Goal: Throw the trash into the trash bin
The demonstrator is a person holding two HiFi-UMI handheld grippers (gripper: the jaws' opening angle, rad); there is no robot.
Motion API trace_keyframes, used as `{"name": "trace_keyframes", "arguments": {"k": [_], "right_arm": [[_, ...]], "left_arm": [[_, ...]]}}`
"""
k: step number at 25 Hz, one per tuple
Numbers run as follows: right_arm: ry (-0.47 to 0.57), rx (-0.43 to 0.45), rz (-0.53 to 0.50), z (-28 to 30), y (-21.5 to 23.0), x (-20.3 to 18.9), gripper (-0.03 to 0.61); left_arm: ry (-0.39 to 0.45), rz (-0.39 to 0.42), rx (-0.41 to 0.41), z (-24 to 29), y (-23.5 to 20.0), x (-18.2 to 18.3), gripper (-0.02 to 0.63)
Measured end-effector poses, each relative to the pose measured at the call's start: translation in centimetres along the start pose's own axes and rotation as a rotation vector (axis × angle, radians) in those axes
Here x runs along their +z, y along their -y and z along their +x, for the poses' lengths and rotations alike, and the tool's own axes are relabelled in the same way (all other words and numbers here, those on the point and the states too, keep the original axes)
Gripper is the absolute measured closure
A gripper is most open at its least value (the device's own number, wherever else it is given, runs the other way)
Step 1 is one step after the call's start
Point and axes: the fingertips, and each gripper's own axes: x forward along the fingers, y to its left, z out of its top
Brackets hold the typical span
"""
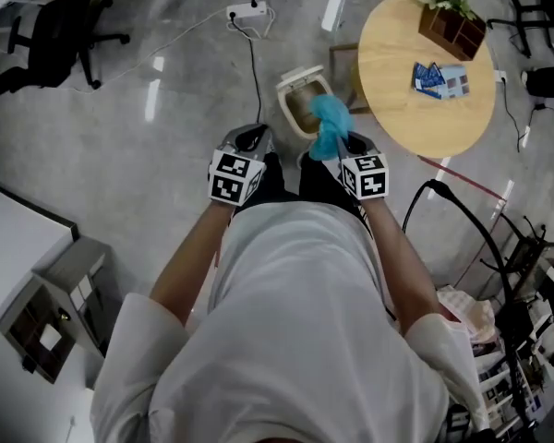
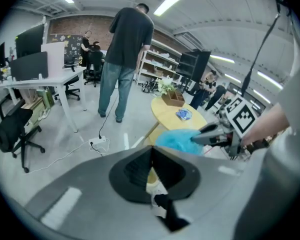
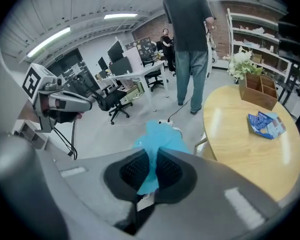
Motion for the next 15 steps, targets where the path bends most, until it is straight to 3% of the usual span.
{"name": "trace_keyframes", "arguments": {"k": [15], "right_arm": [[-0.080,0.036,0.010,5.2,0.8,-2.9,0.571]], "left_arm": [[0.005,-0.002,0.078,1.1,-3.8,-2.5,0.610]]}}
